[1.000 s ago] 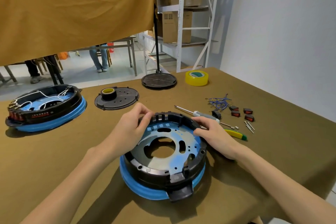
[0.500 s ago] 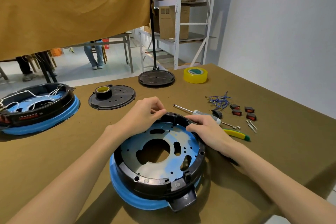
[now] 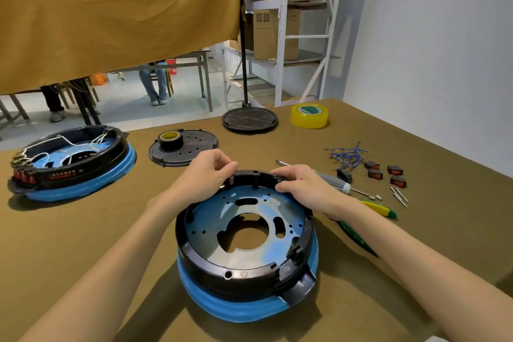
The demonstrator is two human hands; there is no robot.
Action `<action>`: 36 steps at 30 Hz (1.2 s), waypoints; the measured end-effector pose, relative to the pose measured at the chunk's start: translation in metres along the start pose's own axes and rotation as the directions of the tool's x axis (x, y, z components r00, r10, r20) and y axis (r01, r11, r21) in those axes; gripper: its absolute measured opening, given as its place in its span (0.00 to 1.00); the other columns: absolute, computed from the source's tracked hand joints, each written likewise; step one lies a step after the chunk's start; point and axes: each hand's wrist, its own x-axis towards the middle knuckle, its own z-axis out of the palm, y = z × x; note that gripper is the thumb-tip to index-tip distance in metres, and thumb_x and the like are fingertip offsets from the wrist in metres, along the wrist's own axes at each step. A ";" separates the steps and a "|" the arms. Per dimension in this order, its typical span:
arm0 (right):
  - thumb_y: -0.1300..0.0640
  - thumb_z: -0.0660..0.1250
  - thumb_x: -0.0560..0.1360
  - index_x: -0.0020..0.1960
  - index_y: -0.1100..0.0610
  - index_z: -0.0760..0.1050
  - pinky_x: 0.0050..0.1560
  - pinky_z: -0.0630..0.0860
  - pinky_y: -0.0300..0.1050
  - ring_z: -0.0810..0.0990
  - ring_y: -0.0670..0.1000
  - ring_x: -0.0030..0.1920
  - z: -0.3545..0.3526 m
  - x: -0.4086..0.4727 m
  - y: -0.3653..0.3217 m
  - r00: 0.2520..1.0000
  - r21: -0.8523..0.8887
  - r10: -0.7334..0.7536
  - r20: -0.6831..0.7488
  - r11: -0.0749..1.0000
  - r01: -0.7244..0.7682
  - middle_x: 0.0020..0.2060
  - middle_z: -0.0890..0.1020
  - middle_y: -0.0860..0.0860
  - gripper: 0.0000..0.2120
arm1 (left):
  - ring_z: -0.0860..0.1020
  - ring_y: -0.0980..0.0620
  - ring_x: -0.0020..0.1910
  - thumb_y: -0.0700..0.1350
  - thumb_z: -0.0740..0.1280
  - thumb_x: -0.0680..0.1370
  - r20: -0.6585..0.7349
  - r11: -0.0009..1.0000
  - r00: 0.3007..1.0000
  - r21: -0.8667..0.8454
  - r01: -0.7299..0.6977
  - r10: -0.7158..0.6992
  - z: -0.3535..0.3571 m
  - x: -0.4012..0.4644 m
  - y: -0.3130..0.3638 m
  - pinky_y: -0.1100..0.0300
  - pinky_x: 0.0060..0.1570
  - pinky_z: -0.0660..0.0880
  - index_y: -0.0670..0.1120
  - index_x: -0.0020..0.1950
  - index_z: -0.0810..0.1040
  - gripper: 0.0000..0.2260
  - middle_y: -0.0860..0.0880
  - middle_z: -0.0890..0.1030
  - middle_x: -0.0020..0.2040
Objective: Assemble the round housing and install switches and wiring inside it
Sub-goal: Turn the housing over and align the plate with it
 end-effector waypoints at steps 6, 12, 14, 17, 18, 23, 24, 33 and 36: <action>0.65 0.60 0.82 0.62 0.53 0.82 0.49 0.81 0.47 0.85 0.55 0.51 0.001 -0.002 0.006 0.999 0.012 -0.016 -0.035 1.000 0.017 0.51 0.86 0.55 0.16 | 0.82 0.55 0.50 0.51 0.68 0.83 -0.011 1.000 1.000 0.002 -0.007 0.007 0.008 0.002 0.002 0.56 0.52 0.79 0.50 0.50 0.78 0.06 0.52 0.84 0.49; 0.64 0.61 0.82 0.60 0.52 0.83 0.48 0.81 0.49 0.84 0.56 0.50 0.001 0.001 0.008 0.998 -0.016 -0.045 -0.039 0.999 0.045 0.50 0.87 0.55 0.15 | 0.81 0.60 0.48 0.51 0.69 0.82 0.006 0.996 0.999 0.071 -0.052 0.052 0.013 0.005 0.006 0.65 0.46 0.77 0.53 0.50 0.79 0.04 0.56 0.83 0.47; 0.64 0.61 0.82 0.60 0.52 0.82 0.50 0.81 0.51 0.84 0.56 0.50 0.001 0.002 0.008 0.997 -0.038 -0.062 -0.035 0.997 0.061 0.50 0.86 0.54 0.15 | 0.81 0.60 0.48 0.51 0.70 0.81 -0.009 0.995 0.998 0.071 -0.066 0.066 0.017 0.005 0.009 0.64 0.46 0.78 0.52 0.51 0.80 0.04 0.56 0.83 0.47; 0.63 0.61 0.82 0.61 0.51 0.82 0.53 0.81 0.52 0.84 0.53 0.51 0.000 0.003 0.009 0.996 -0.057 -0.079 -0.037 0.995 0.077 0.50 0.86 0.52 0.15 | 0.81 0.59 0.48 0.52 0.70 0.81 -0.019 0.994 0.996 0.072 -0.085 0.086 0.021 0.008 0.014 0.58 0.50 0.81 0.53 0.52 0.80 0.04 0.57 0.83 0.47; 0.63 0.61 0.82 0.61 0.51 0.82 0.53 0.81 0.51 0.84 0.52 0.51 0.000 0.003 0.010 0.996 -0.056 -0.081 -0.037 0.995 0.079 0.51 0.86 0.52 0.15 | 0.81 0.59 0.48 0.51 0.70 0.81 -0.022 0.994 0.996 0.072 -0.088 0.090 0.023 0.008 0.015 0.57 0.51 0.82 0.52 0.52 0.80 0.04 0.57 0.83 0.47; 0.63 0.61 0.83 0.59 0.48 0.82 0.54 0.81 0.50 0.84 0.51 0.51 -0.002 0.004 0.011 0.996 -0.035 -0.085 -0.023 0.996 0.084 0.51 0.86 0.51 0.15 | 0.83 0.58 0.47 0.51 0.71 0.81 -0.036 0.994 0.995 0.051 -0.095 0.097 0.025 0.009 0.013 0.53 0.52 0.83 0.52 0.51 0.82 0.03 0.56 0.84 0.47; 0.63 0.61 0.83 0.59 0.47 0.82 0.54 0.81 0.50 0.84 0.50 0.51 -0.002 0.004 0.011 0.996 -0.037 -0.084 -0.021 0.996 0.083 0.51 0.86 0.51 0.15 | 0.83 0.58 0.47 0.51 0.71 0.81 -0.037 0.994 0.994 0.049 -0.096 0.098 0.025 0.009 0.012 0.54 0.52 0.84 0.52 0.51 0.82 0.04 0.56 0.84 0.46; 0.63 0.60 0.83 0.63 0.51 0.81 0.59 0.80 0.55 0.83 0.52 0.54 -0.002 0.001 0.012 0.995 -0.049 -0.091 -0.031 0.995 0.089 0.53 0.85 0.52 0.15 | 0.81 0.59 0.45 0.51 0.72 0.80 -0.058 0.985 0.986 0.081 -0.154 0.159 0.025 0.010 0.017 0.56 0.49 0.82 0.53 0.51 0.84 0.03 0.57 0.83 0.44; 0.63 0.60 0.83 0.63 0.51 0.81 0.59 0.80 0.56 0.83 0.53 0.54 -0.002 0.000 0.013 0.994 -0.044 -0.097 -0.042 0.995 0.095 0.53 0.86 0.52 0.15 | 0.80 0.59 0.44 0.49 0.72 0.80 -0.053 0.974 0.977 0.110 -0.198 0.204 0.027 0.011 0.019 0.60 0.47 0.79 0.53 0.51 0.86 0.03 0.57 0.82 0.43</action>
